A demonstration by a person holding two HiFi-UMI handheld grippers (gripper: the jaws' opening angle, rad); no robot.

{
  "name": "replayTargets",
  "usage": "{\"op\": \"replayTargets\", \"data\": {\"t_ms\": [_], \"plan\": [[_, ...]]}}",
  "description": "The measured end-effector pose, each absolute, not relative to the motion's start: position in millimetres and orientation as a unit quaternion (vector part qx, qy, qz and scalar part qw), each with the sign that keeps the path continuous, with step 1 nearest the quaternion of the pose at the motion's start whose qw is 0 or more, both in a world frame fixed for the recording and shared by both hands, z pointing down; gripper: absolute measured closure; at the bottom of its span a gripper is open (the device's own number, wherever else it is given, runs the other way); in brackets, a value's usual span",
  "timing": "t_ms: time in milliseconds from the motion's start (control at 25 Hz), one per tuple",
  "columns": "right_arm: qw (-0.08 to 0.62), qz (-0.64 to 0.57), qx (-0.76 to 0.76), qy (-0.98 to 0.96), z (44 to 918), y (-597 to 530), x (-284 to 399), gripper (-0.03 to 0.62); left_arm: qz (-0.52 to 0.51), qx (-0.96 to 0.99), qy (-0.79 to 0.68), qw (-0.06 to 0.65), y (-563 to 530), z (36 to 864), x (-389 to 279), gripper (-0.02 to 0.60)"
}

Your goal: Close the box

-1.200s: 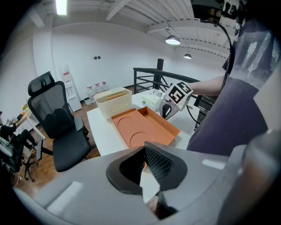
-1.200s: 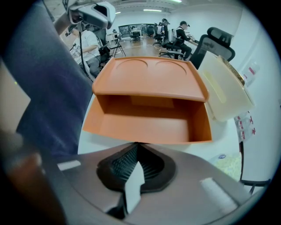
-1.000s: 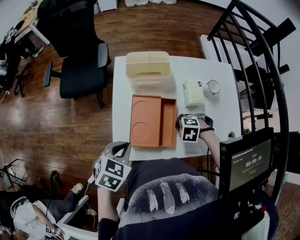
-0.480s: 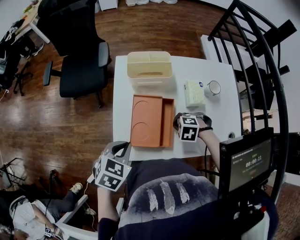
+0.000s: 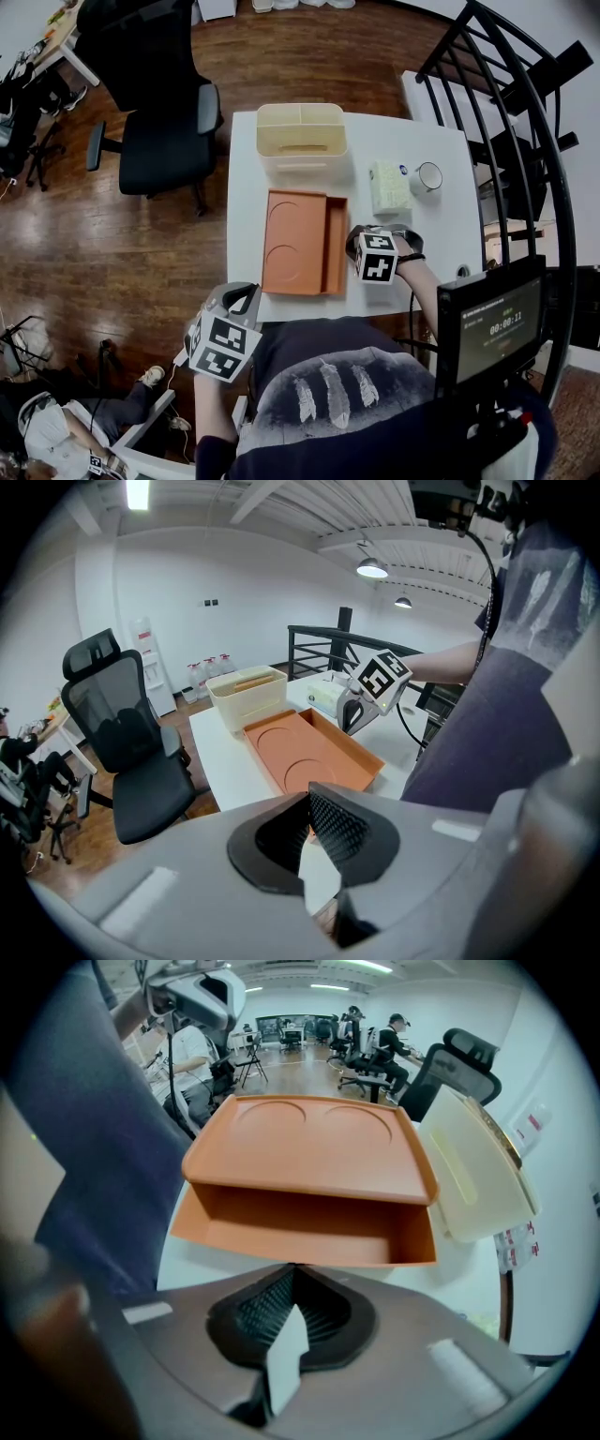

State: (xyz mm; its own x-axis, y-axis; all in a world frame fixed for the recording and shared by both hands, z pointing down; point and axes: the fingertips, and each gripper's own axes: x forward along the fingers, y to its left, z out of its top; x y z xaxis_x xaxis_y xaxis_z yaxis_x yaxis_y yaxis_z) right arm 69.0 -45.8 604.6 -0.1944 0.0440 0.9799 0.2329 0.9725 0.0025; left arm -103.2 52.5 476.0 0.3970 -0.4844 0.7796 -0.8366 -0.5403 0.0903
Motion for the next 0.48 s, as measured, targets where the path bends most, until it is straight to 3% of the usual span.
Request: {"op": "replayTargets", "data": {"t_ms": [480], "plan": [[0.623, -0.090, -0.093, -0.772, 605, -47, 53, 0.591, 0.359, 0.798, -0.417, 0.247, 56, 482, -110, 0.568]]}}
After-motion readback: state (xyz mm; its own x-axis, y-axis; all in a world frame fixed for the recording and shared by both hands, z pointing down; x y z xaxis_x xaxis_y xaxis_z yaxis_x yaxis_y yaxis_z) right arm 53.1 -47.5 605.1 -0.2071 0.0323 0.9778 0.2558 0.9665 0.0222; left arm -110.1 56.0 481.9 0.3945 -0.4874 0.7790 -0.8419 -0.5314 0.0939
